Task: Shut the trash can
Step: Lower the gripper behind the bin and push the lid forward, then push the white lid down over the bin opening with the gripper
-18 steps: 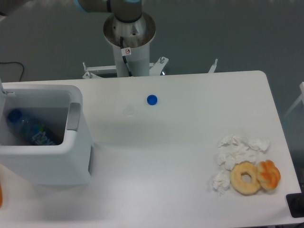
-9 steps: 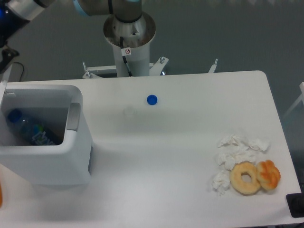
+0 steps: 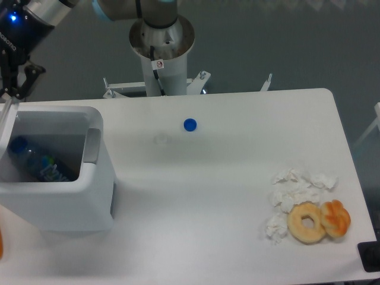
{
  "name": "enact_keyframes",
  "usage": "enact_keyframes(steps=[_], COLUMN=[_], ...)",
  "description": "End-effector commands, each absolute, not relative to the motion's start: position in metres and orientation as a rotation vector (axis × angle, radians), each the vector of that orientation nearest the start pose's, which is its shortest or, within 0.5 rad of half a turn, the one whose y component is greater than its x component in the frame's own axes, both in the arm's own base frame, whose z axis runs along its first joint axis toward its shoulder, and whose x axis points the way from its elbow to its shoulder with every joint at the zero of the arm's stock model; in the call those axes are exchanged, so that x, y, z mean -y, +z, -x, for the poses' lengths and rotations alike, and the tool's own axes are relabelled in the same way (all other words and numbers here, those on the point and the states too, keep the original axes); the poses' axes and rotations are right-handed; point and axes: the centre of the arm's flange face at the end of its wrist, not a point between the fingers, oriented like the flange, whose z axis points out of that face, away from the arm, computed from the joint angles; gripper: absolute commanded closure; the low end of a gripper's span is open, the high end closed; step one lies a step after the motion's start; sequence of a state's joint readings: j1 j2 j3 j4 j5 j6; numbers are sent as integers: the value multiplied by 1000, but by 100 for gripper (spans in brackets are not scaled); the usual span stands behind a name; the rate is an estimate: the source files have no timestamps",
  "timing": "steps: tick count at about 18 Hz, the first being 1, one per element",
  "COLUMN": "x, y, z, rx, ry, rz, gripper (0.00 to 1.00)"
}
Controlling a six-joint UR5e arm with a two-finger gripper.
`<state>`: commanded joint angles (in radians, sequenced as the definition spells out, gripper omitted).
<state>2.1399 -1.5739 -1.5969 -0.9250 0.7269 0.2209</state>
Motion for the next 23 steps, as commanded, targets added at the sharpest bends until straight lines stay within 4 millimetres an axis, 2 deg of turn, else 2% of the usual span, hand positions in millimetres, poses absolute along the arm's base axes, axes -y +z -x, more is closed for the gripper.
enact_keyframes(steps=[3, 8, 11, 23], x=[-544, -537, -535, -534], y=[575, 571, 569, 550], z=[107, 135, 143, 146], rx=[91, 133, 126, 164], ry=[-585, -544, -517, -471], rz=[2244, 2241, 2247, 2302], gripper=[0, 0, 0, 0])
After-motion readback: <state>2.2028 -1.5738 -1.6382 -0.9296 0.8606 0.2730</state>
